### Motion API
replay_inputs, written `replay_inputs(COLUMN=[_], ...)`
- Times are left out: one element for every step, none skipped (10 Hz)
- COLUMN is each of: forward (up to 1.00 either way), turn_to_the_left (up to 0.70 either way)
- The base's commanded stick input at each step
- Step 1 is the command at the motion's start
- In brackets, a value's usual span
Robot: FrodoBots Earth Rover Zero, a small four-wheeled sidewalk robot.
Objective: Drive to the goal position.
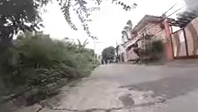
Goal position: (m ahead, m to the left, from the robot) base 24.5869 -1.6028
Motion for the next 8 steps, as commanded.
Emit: replay_inputs(forward=[0.70, 0.70, 0.70, 0.70, 0.70, 0.70, 0.70, 0.70], turn_to_the_left=[-0.04, 0.00, 0.00, -0.02, -0.10, -0.29, -0.30, -0.14])
